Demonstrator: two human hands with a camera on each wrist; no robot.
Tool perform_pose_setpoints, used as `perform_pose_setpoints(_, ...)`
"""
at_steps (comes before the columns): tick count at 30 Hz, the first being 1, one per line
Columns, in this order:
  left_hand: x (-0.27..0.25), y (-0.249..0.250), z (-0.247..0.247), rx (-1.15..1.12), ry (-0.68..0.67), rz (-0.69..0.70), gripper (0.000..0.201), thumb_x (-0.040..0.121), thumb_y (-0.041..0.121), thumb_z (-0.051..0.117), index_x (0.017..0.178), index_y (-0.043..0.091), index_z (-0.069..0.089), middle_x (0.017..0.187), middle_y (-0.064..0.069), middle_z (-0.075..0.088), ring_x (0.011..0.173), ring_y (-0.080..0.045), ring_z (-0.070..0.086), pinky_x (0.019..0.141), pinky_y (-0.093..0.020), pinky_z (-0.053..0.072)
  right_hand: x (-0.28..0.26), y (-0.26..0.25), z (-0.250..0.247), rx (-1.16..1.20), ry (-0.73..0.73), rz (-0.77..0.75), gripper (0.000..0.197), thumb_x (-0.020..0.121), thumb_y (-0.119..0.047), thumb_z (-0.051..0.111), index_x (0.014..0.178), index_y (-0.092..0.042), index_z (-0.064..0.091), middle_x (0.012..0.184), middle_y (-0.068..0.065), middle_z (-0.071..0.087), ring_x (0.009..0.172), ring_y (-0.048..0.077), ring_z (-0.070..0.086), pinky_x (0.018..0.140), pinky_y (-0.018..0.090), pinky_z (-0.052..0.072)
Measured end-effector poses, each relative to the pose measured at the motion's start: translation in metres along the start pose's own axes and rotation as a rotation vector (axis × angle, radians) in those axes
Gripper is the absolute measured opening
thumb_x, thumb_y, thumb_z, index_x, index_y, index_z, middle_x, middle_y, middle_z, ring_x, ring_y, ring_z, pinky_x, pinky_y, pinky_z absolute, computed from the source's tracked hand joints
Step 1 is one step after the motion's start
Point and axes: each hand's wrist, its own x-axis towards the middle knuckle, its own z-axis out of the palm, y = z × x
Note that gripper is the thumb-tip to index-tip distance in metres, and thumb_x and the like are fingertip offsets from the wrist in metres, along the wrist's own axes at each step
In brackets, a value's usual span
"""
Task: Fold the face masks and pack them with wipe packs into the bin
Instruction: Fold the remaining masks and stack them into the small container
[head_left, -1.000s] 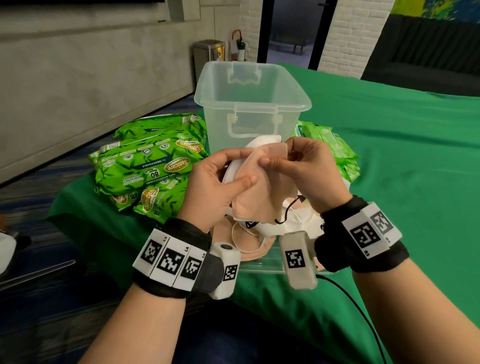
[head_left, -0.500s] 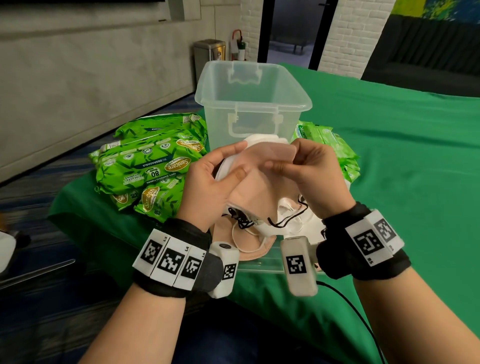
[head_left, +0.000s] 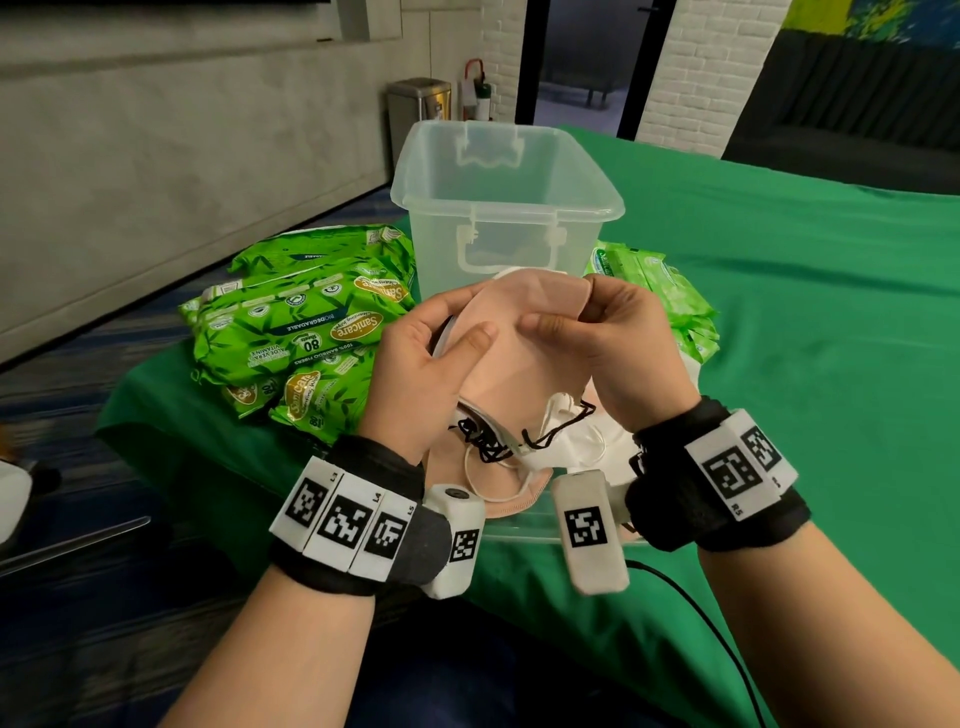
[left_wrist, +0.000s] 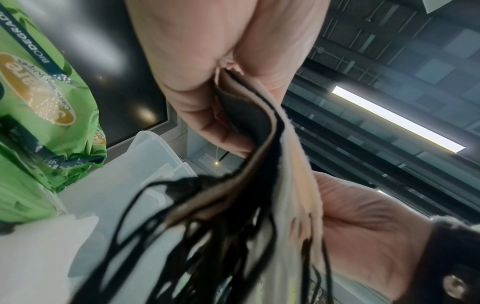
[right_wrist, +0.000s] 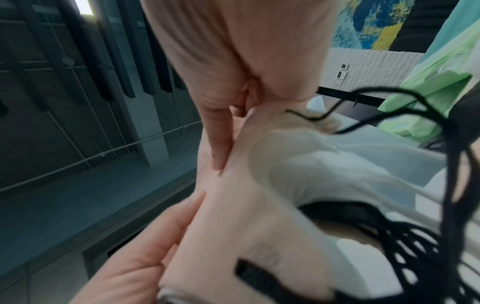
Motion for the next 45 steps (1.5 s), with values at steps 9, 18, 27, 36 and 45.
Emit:
perform_pose_setpoints(9,-0.001,0.005,0.000,0.015,-0.140,0.051,0.047,0.079,-0.004,0.042,0.107,0.032,0.053,0.109,0.000,0.060,0.106,-0.012,0.056,0.096,-0.029,0.044,0.002,0.010,0.003,-0.080,-0.195,0.075,0.038,0.091,-0.012,0.056,0.125,-0.006,0.042,0.117,0.012,0.058,0.103,0.018,0.057,0.090,0.034,0.047)
perform_pose_setpoints(18,0.003,0.007,-0.012,0.106,-0.165,-0.086,0.039,0.085,-0.013,0.048,0.085,0.021,0.065,0.089,0.013,0.066,0.083,0.010,0.061,0.078,-0.007,0.043,-0.001,0.010,-0.003,-0.215,-0.454,0.120,0.055,0.078,0.003,0.067,0.122,-0.016,0.040,0.096,0.015,0.061,0.084,0.025,0.062,0.076,0.035,0.054)
perform_pose_setpoints(27,0.010,0.003,-0.027,0.171,0.016,-0.030,0.035,0.080,-0.004,0.062,0.090,0.028,0.061,0.097,0.017,0.063,0.091,0.009,0.057,0.088,-0.013,0.043,0.006,0.006,-0.026,-0.338,-0.307,0.038,0.025,0.068,0.014,0.069,0.089,0.002,0.066,0.061,-0.004,0.068,0.052,0.010,0.061,0.058,0.023,0.055)
perform_pose_setpoints(36,0.011,-0.002,-0.036,0.292,0.028,0.052,0.044,0.072,-0.008,0.069,0.088,0.031,0.058,0.095,0.020,0.061,0.090,0.014,0.055,0.090,-0.011,0.040,0.020,0.010,-0.035,-0.227,-0.196,0.108,0.025,0.072,0.008,0.069,0.085,-0.013,0.067,0.065,0.001,0.070,0.055,0.014,0.063,0.059,0.025,0.054)
perform_pose_setpoints(45,0.009,-0.008,-0.054,0.257,0.167,-0.037,0.033,0.079,-0.004,0.066,0.082,0.029,0.066,0.073,0.028,0.068,0.081,0.007,0.062,0.083,-0.019,0.048,0.042,0.040,-0.033,-0.917,-0.185,0.424,0.064,0.077,-0.034,0.073,0.131,-0.009,0.047,0.125,0.007,0.054,0.106,0.023,0.054,0.082,0.033,0.048)
